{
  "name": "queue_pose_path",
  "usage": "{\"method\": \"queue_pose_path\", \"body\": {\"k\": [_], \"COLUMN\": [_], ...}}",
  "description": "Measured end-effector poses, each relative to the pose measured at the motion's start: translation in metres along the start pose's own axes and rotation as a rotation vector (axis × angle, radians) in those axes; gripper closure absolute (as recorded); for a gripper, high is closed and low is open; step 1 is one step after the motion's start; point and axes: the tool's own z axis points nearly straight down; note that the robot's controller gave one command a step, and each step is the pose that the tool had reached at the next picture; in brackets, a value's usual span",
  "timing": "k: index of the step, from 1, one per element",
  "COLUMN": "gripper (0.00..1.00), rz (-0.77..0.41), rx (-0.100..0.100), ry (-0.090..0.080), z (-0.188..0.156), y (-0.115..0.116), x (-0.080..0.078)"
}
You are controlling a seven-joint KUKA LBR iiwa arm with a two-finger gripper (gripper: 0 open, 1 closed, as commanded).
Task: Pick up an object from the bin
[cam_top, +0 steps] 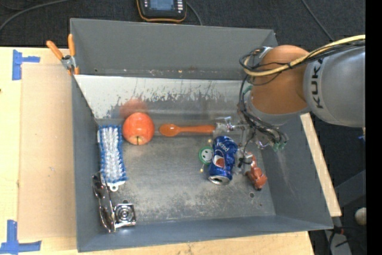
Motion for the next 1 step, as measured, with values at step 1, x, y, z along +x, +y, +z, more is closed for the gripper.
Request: {"method": "queue_pose_path", "body": {"k": [1], "gripper": [0.0], "rz": [0.199], "rx": [0.007], "ry": [-0.035], "z": [-0.0183], "y": [0.0198], "x": [0.0023]}}
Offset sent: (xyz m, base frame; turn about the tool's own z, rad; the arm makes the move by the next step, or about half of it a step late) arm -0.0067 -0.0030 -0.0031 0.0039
